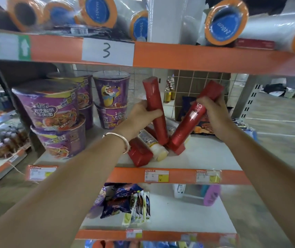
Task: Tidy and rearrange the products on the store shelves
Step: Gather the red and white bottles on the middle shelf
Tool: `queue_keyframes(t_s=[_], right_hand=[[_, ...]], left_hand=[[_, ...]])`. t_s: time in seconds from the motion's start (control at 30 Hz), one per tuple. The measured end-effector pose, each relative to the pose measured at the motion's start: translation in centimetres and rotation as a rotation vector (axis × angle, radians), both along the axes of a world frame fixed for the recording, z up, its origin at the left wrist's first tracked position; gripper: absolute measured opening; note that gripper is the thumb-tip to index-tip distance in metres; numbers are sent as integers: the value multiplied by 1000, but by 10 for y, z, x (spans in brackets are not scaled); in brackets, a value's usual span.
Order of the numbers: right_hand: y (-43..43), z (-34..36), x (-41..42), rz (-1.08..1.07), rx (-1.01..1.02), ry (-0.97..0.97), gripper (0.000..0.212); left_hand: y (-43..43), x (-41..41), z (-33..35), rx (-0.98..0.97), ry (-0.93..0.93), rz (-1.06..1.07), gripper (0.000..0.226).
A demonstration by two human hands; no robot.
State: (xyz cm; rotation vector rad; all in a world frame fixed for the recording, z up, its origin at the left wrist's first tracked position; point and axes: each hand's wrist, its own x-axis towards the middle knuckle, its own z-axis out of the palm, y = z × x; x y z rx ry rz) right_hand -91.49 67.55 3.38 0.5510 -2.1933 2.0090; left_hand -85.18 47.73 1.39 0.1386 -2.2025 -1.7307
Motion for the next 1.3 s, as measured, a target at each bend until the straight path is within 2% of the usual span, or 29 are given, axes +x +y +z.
queue_keyframes(t_s=[0.13, 0.27, 0.4, 0.57, 0.67, 0.73, 0.87, 0.97, 1.07, 1.13, 1.3], right_hand=[[13, 3, 25, 90, 57, 1, 28], [28, 7, 51, 141, 107, 44, 18], [51, 4, 81, 196, 154, 48, 14], [81, -15, 116, 172, 176, 7, 24], [92, -31, 134, 198, 193, -13, 20], [97, -41, 145, 209, 224, -23, 24], [105, -63, 161, 243, 292, -58, 30], [108, -80, 161, 226, 329, -62, 37], [108, -100, 156, 255, 395, -100, 39], [108, -117, 154, 283, 425, -125, 41], [101, -166, 144, 291, 515, -150, 35]], left_hand=[[13, 20, 6, 189, -25, -91, 26], [36, 50, 12, 298, -24, -191, 14], [62, 82, 3, 301, -77, -208, 9], [87, 128, -22, 309, -120, -197, 13], [94, 153, -38, 344, -167, -180, 17], [97, 167, -47, 323, -225, -182, 22], [107, 191, -68, 153, -322, -204, 19], [107, 200, -84, 190, -346, -150, 16], [100, 201, -96, 154, -410, -155, 28], [96, 199, -107, 67, -454, -134, 28], [89, 180, -147, -43, -500, -84, 43]])
